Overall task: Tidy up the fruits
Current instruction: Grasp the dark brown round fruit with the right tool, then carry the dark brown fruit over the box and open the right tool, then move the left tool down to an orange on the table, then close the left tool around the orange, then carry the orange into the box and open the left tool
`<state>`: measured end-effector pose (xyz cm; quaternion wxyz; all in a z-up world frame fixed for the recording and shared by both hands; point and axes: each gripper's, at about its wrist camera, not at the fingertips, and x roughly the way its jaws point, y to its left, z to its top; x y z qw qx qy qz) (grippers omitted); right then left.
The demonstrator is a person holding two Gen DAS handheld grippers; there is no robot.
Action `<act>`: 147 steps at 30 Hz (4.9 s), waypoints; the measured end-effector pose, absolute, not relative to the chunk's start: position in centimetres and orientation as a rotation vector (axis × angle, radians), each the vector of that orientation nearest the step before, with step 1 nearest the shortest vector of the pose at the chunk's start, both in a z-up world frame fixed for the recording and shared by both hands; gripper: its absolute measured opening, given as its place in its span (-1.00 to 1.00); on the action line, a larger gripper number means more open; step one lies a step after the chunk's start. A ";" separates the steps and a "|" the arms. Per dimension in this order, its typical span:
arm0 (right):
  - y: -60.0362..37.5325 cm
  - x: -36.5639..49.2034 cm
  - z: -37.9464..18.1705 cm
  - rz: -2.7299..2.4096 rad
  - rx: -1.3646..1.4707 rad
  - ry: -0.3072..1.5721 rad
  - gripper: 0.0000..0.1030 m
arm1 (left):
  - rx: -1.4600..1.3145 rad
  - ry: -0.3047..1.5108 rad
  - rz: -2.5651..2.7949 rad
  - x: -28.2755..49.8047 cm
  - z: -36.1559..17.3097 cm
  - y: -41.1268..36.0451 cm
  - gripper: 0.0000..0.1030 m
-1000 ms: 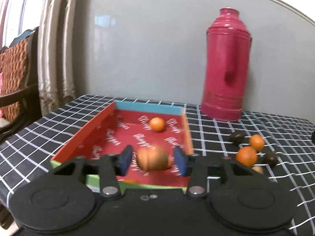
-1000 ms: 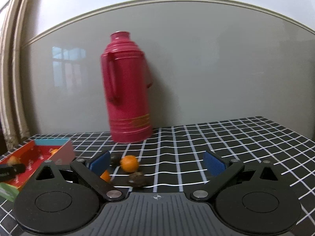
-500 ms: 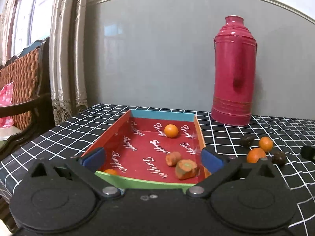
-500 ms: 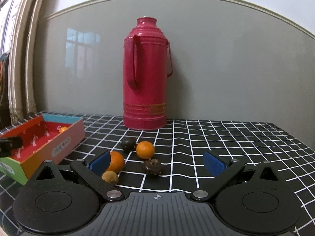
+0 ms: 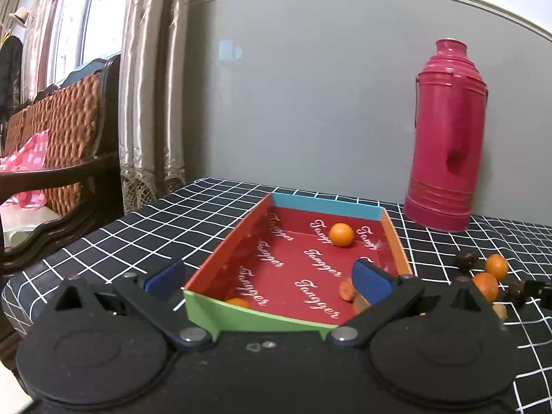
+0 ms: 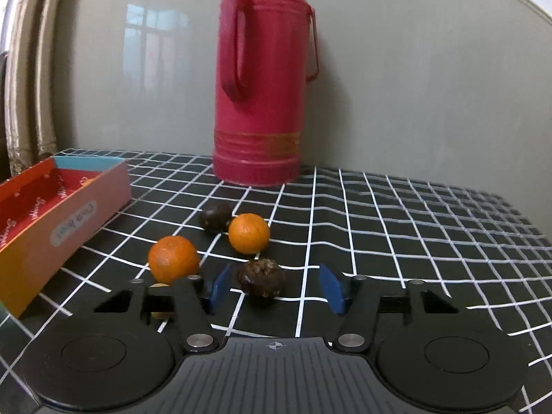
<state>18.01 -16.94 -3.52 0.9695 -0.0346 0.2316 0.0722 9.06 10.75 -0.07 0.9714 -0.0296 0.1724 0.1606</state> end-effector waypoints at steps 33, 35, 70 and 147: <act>-11.1 17.3 -1.2 0.348 -0.027 0.398 -0.29 | -0.057 0.346 0.368 7.6 -0.1 13.7 0.88; -9.6 16.7 -1.1 0.392 -0.034 0.381 -0.29 | -0.058 0.346 0.377 7.4 -0.1 14.2 0.88; -5.0 13.8 -1.0 0.417 -0.012 0.197 0.91 | -0.068 0.376 0.393 6.2 0.7 16.2 0.88; -27.9 13.6 -0.5 0.018 0.103 0.260 0.91 | 0.079 0.429 -0.036 16.0 0.0 -3.5 -0.38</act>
